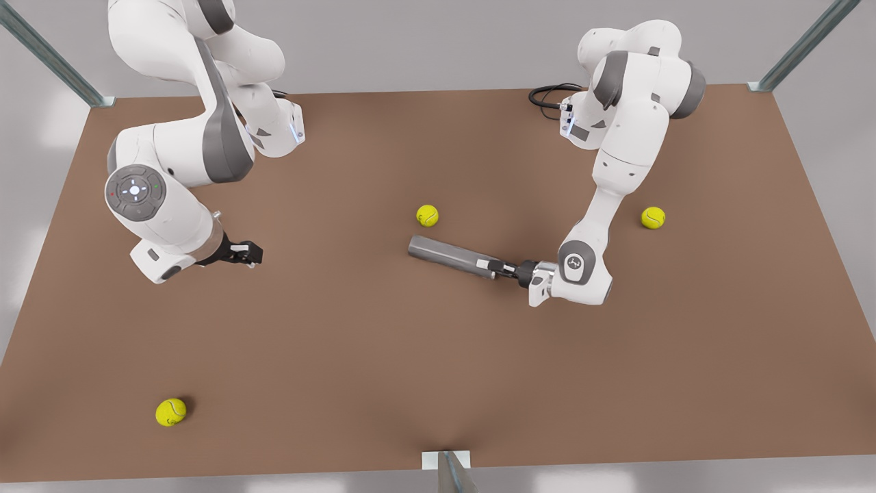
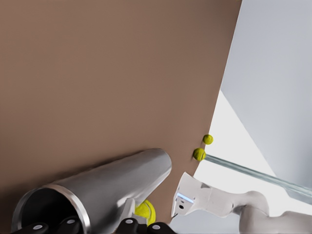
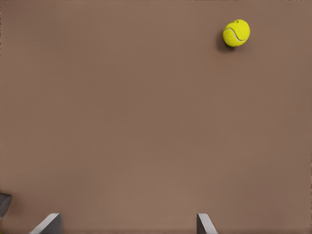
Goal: Put the tennis tube upright
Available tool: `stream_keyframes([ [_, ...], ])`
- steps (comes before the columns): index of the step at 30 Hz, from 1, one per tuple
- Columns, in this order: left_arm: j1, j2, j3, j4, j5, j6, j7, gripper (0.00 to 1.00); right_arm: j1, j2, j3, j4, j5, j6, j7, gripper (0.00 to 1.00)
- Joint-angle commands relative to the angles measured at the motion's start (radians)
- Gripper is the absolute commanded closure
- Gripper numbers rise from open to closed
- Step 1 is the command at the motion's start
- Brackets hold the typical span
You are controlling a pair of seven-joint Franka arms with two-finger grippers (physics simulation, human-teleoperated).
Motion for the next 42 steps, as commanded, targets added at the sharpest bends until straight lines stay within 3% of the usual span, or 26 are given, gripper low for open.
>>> stream_keyframes([
  [1,0.0,0.0,0.0,0.0,0.01,0.0,0.0,0.68,0.0,0.0,-0.001,0.001,0.0,0.0,-0.001,0.0],
  [13,0.001,-0.009,0.0,0.0,0.035,-0.053,-0.006,0.72,-0.023,0.0,-0.001,0.001,0.002,0.0,0.001,0.0],
  [28,0.02,-0.126,0.021,0.005,0.136,-0.084,-0.107,0.79,-0.023,0.017,-0.001,0.001,0.0,0.0,0.062,0.0],
  [42,0.031,-0.192,0.034,0.005,0.205,-0.109,-0.169,0.79,-0.037,0.018,-0.001,0.001,-0.003,0.002,0.058,0.0],
])
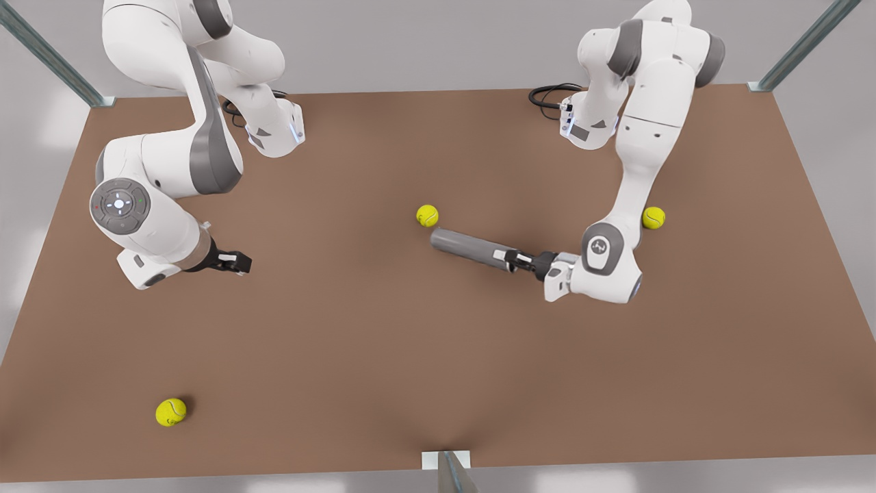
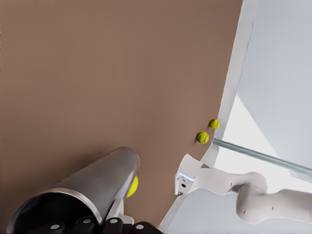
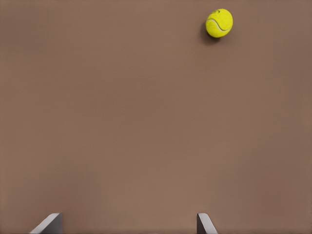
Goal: Put the tennis tube upright
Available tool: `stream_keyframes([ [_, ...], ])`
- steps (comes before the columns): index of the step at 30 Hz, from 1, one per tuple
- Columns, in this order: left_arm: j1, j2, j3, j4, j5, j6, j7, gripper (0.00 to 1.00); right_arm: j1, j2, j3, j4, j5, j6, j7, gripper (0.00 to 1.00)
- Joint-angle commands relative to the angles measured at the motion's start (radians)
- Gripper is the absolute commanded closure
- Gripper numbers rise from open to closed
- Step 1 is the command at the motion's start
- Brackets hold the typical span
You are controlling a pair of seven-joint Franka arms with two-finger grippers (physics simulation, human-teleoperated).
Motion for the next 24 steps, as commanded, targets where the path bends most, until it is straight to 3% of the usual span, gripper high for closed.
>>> stream_keyframes([
  [1,-0.002,-0.003,0.006,0.001,0.013,-0.006,0.0,0.79,0.0,0.001,0.0,0.0,0.002,0.0,0.0,0.0],
  [10,-0.002,-0.079,0.128,0.021,0.017,-0.012,-0.033,0.79,0.008,-0.001,0.002,0.008,-0.002,0.0,0.001,0.0],
  [24,-0.001,-0.139,0.241,0.159,0.373,-0.01,-0.072,0.79,-0.003,0.001,0.0,0.012,0.0,0.0,0.001,0.0],
])
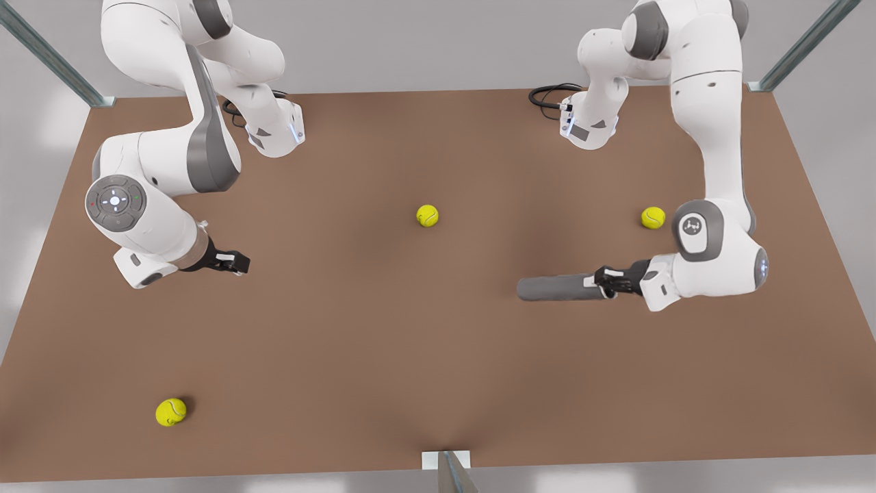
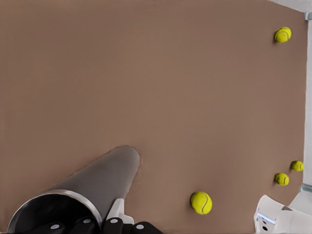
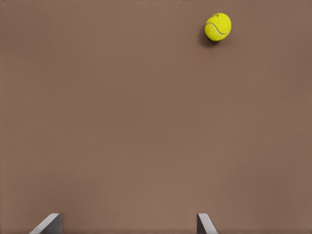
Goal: Put the tennis tube upright
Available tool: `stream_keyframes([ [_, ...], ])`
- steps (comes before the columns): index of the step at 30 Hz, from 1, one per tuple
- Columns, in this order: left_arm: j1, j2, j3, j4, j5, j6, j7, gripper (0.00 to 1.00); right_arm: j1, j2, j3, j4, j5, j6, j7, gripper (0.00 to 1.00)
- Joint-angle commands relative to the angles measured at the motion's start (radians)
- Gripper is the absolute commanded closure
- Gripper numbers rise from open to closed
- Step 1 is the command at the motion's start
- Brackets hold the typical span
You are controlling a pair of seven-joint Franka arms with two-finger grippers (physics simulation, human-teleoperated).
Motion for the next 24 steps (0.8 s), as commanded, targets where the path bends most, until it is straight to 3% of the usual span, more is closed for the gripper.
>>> stream_keyframes([
  [1,0.0,-0.001,0.0,0.006,0.07,0.0,0.0,0.79,0.0,0.0,0.0,0.0,0.0,0.0,0.0,0.0],
  [12,0.0,-0.007,0.057,0.108,0.431,0.009,0.0,0.79,-0.018,0.0,0.0,0.002,0.017,0.0,-0.003,0.0],
  [24,-0.003,0.001,0.075,0.105,0.507,0.017,-0.023,0.79,-0.047,0.029,0.0,0.003,0.017,0.009,-0.002,0.0],
])
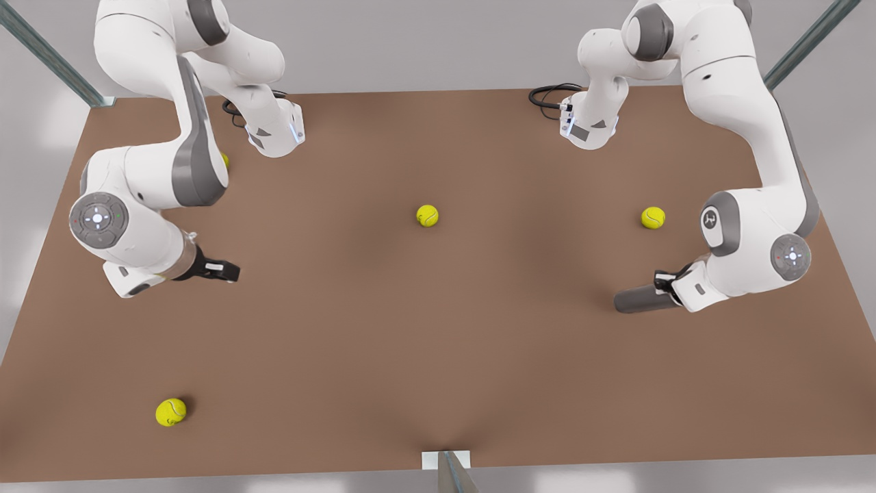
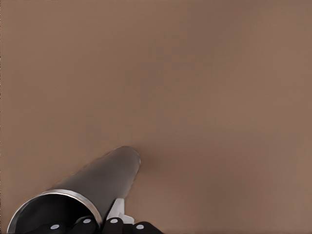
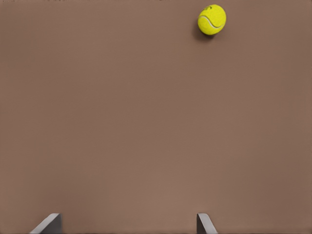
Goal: Put the tennis tube upright
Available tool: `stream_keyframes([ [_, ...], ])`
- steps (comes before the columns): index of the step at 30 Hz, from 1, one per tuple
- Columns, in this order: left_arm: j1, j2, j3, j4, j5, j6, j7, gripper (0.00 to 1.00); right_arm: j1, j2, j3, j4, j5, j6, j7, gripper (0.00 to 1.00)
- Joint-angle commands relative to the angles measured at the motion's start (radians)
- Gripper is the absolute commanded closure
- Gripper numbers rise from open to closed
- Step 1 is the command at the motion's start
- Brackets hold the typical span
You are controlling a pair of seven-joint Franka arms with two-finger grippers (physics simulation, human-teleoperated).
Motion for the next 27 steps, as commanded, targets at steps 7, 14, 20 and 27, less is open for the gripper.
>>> stream_keyframes([
  [7,0.0,0.022,-0.003,-0.002,-0.015,0.014,-0.007,0.79,0.047,0.002,0.008,0.01,0.003,-0.003,0.008,0.0],
  [14,0.002,0.041,-0.005,-0.002,-0.018,0.023,-0.015,0.79,0.061,0.0,0.0,0.037,-0.034,-0.001,-0.006,0.0],
  [20,0.002,0.045,-0.017,-0.002,-0.008,0.028,-0.062,0.05,0.014,-0.001,0.009,0.042,0.077,0.087,-0.155,0.0],
  [27,0.0,0.043,-0.018,-0.002,-0.009,0.026,-0.064,0.0,0.02,-0.012,0.009,0.042,0.08,0.083,-0.258,0.0],
])
